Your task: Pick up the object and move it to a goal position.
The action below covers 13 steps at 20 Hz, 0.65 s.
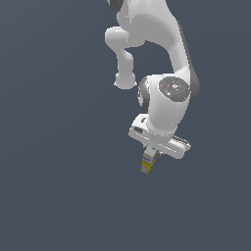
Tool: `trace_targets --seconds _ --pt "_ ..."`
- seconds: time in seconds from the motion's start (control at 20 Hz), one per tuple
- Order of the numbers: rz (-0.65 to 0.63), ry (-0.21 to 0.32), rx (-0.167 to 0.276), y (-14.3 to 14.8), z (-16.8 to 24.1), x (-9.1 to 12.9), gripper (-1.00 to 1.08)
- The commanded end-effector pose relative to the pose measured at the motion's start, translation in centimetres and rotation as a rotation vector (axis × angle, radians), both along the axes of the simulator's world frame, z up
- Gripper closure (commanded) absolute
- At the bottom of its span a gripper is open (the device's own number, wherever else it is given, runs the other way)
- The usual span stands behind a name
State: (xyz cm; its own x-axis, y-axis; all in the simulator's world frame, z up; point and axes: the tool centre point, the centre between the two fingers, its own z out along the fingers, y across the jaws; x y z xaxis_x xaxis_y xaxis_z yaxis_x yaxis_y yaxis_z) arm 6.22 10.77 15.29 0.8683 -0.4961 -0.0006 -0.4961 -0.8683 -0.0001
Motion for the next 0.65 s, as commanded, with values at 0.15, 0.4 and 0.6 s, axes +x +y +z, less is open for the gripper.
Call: trace_targets --seconds 0.15,0.4,0.6 --pt "-0.001 0.0 0.0 1.4 0.1 1.5 1.08" --pt "-0.001 0.0 0.0 1.9 0.1 2.2 1.08" --pt "-0.001 0.0 0.0 2.0 0.1 2.4 1.08"
